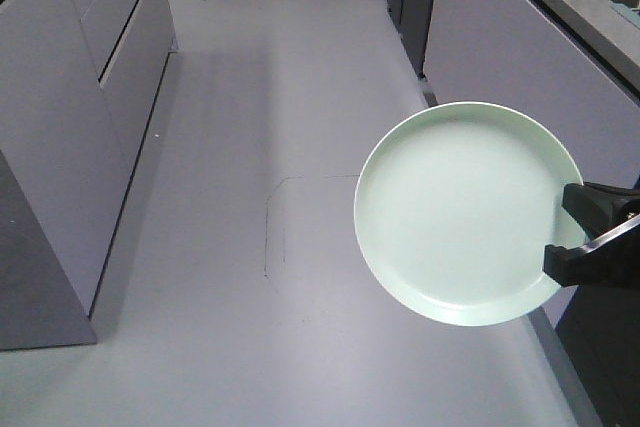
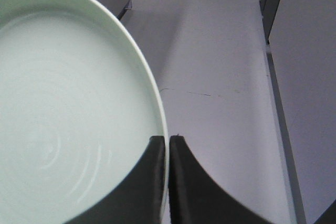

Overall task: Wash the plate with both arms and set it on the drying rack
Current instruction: 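Drive the base backward and turn while holding the plate in the right gripper, then drive the base along the aisle carrying the plate in the right gripper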

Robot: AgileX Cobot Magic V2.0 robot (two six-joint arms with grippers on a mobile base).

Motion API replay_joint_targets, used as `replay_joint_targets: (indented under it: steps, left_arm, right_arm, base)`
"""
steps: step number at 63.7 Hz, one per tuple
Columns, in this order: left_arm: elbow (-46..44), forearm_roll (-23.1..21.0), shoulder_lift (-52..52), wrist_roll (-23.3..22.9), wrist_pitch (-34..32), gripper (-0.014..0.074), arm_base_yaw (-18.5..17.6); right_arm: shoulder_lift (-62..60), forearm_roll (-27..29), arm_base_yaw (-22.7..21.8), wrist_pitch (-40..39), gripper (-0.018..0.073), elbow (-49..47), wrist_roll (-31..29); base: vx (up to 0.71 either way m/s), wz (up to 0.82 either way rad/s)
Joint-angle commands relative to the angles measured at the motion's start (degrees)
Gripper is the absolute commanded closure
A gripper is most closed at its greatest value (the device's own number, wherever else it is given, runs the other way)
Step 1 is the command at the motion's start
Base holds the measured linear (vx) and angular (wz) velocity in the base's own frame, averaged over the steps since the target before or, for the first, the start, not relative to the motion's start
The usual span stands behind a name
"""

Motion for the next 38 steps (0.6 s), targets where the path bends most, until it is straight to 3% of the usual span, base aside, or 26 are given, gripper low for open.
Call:
replay_joint_targets:
  steps: [1, 38]
  left_arm:
    - [0.87, 0.01, -0.92, -0.45, -4.08, 0.0602, 0.02]
    - [0.87, 0.01, -0.92, -0.45, -4.08, 0.0602, 0.02]
  right_arm:
    - [-0.43, -0.33, -0.26, -4.64, 0.0566, -1.73, -0.39]
    - [-0.43, -0.33, -0.26, -4.59, 0.0566, -1.73, -0.39]
  base:
    - [0.02, 0.03]
    - [0.07, 0.02]
